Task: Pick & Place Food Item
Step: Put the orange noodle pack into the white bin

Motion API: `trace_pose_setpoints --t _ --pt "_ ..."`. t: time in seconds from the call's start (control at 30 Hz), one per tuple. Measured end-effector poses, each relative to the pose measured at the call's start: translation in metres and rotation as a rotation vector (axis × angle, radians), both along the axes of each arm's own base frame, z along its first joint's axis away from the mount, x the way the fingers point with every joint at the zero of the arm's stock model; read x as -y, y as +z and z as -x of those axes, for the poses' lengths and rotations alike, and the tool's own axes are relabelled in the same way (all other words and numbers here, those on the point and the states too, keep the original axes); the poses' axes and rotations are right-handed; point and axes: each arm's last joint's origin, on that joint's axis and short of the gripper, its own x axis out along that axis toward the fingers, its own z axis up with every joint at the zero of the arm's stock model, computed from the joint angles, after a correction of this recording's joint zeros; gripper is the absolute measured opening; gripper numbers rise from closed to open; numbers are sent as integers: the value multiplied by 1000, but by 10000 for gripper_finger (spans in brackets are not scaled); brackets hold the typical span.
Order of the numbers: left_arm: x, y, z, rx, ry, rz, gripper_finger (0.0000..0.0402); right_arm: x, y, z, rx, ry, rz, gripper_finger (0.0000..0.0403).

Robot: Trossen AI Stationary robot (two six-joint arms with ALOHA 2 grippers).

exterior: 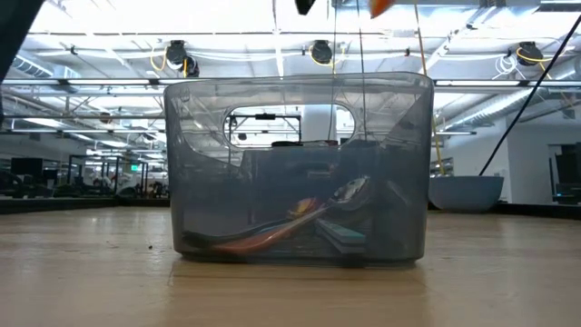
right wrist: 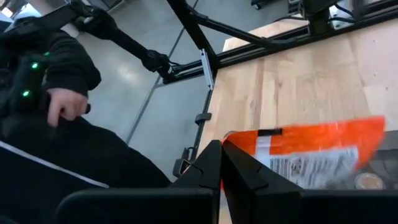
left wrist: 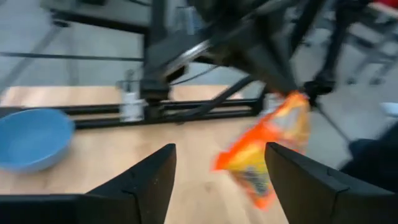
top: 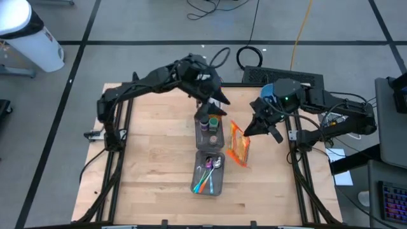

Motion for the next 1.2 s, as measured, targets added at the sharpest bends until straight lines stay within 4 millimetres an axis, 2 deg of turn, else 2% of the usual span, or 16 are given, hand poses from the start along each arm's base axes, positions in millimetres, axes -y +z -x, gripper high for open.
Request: trace_pose_setpoints --t 0.23,0.4,0.77,0.97,1.2 --pt "13 13 -17 17 -155 60 250 -2 1 0 7 29 -16 0" --pt "12 4 -23 -20 -151 83 229 -3 4 -1 39 58 -25 0" --pt "21 3 -31 -2 -180 105 198 -3 8 -10 112 122 -35 0" --pt "30 4 -34 22 -212 100 194 -2 6 -23 144 152 -45 0" --pt "31 3 -33 1 -224 121 191 0 11 -24 197 147 -40 0"
